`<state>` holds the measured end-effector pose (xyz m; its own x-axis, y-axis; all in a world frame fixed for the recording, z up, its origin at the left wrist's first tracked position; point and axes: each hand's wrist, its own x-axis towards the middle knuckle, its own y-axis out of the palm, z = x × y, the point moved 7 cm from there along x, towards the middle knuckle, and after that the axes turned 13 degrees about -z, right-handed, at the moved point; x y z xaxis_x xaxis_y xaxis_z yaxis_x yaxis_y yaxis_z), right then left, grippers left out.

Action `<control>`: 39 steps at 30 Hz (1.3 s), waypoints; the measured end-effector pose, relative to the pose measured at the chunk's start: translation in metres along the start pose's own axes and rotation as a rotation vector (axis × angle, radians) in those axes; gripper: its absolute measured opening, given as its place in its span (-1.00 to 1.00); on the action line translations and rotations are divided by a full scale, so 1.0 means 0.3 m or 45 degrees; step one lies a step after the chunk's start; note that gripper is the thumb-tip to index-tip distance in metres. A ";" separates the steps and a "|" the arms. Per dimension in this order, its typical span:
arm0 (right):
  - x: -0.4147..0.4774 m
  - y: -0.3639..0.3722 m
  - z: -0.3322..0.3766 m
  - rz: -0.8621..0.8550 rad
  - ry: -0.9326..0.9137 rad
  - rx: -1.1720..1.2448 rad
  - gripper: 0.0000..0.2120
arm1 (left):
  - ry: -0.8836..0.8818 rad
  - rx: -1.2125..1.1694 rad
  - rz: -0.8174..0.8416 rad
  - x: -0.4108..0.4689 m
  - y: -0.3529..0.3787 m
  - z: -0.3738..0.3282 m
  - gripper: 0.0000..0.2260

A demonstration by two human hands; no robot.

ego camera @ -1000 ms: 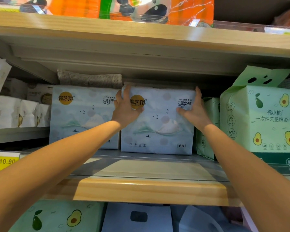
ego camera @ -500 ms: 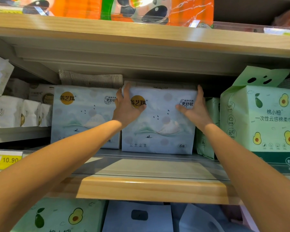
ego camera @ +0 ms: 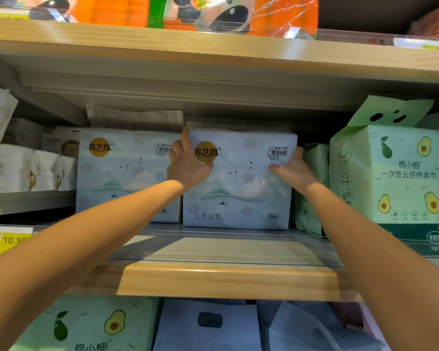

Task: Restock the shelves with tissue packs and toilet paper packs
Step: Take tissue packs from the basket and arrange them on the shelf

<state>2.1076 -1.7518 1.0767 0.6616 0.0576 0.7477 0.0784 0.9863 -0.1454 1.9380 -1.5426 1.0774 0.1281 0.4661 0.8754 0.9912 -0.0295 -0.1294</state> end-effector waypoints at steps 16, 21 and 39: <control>0.082 0.021 -0.027 -0.024 0.028 -0.114 -0.41 | -0.006 -0.088 0.157 0.034 0.082 -0.012 -0.13; 0.118 0.038 -0.042 -0.023 0.075 -0.184 -0.35 | -0.015 -0.058 0.180 0.060 0.116 -0.016 -0.13; 0.112 0.097 -0.073 0.058 0.116 -0.315 -0.39 | -0.072 0.132 0.256 0.085 0.190 0.053 -0.13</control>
<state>2.1485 -1.7247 1.0835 0.7321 0.0760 0.6770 0.2196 0.9144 -0.3401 1.9971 -1.5185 1.0849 0.3178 0.5090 0.7999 0.9365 -0.0369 -0.3486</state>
